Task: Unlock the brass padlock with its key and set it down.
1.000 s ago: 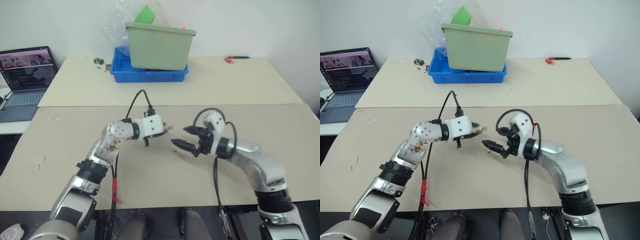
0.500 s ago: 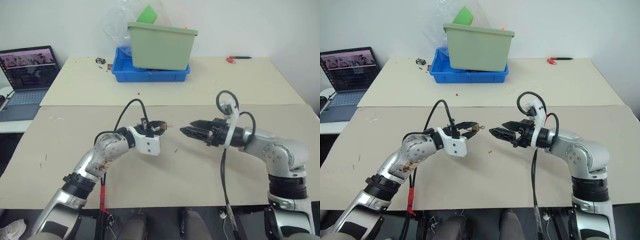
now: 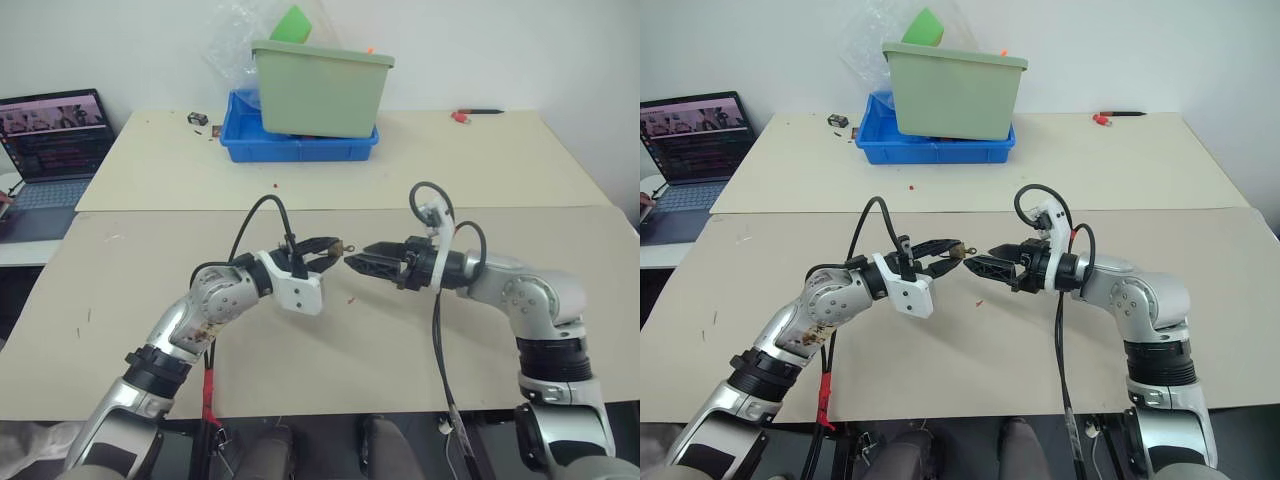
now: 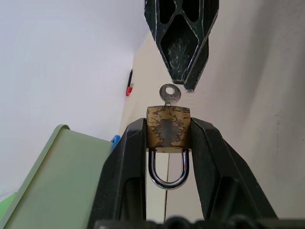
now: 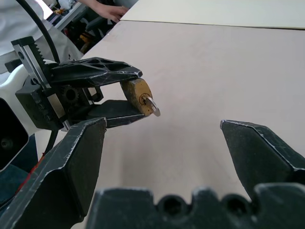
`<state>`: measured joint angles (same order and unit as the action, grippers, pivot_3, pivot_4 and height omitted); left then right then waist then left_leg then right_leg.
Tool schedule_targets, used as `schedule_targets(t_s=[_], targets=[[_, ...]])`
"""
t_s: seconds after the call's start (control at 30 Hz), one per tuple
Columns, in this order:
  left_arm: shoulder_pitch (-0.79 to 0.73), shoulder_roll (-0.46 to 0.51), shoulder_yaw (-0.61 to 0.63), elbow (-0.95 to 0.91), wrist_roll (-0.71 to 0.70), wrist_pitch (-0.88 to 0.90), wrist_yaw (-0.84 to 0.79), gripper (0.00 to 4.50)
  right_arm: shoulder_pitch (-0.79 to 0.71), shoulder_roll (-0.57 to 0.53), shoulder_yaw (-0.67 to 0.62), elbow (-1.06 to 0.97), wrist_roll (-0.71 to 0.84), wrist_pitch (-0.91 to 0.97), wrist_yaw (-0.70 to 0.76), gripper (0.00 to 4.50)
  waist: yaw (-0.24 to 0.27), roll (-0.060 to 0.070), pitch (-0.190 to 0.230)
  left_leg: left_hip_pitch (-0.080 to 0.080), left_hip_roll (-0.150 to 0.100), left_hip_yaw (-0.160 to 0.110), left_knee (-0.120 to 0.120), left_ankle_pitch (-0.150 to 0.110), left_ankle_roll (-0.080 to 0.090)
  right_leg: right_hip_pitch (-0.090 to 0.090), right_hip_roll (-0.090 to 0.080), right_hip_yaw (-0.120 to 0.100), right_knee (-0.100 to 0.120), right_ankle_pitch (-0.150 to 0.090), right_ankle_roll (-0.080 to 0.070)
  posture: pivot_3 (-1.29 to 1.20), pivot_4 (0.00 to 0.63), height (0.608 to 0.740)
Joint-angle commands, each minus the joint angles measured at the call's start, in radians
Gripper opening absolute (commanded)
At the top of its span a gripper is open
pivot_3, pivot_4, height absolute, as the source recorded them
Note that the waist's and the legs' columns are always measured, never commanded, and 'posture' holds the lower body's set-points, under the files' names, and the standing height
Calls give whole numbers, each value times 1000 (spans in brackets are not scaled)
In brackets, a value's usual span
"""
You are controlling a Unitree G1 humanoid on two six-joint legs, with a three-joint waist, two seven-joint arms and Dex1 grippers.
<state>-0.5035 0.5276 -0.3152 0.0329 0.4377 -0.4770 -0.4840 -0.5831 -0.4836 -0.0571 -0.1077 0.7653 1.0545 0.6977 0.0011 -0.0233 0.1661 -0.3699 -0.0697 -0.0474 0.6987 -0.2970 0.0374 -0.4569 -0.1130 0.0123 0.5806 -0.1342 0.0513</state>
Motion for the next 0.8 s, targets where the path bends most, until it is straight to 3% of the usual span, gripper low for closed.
schedule_targets(t_s=[0.03,0.1,0.2,0.43,0.47,0.5,0.57,0.8], targets=[[-4,3,22,-34,-22,-22,9,809,-36,3,-19,-7,13,-23,19,4500,0,0,0,0,0,0,0,0,0,0,0,0,0,0,0,0,150,740],[-2,3,21,-34,-26,-24,5,809,-41,6,-27,-9,27,-14,21,4500,0,0,0,0,0,0,0,0,0,0,0,0,0,0,0,0,150,740],[-1,3,18,-35,-28,-27,4,809,-45,8,-37,-10,40,-3,25,3747,-3,0,0,0,0,0,0,0,0,0,0,0,0,0,0,0,150,740],[5,2,20,-42,-31,-26,4,809,-47,5,-47,-12,66,11,26,1275,-3,0,0,0,0,0,0,0,0,0,0,0,0,0,0,0,150,740],[6,1,20,-44,-33,-28,5,809,-47,4,-47,-11,68,11,25,1088,-3,0,0,0,0,0,0,0,0,0,0,0,0,0,0,0,150,740],[7,0,20,-45,-33,-28,6,809,-46,3,-46,-11,69,11,25,596,-3,0,0,0,0,0,0,0,0,0,0,0,0,0,0,0,150,740],[8,0,21,-47,-32,-29,7,809,-46,4,-44,-9,69,10,24,120,-3,0,0,0,0,0,0,0,0,0,0,0,0,0,0,0,150,740],[8,-3,24,-49,-29,-33,10,809,-46,21,-34,-5,66,12,19,37,-4,0,0,0,0,0,0,0,0,0,0,0,1,0,0,0,150,740]])
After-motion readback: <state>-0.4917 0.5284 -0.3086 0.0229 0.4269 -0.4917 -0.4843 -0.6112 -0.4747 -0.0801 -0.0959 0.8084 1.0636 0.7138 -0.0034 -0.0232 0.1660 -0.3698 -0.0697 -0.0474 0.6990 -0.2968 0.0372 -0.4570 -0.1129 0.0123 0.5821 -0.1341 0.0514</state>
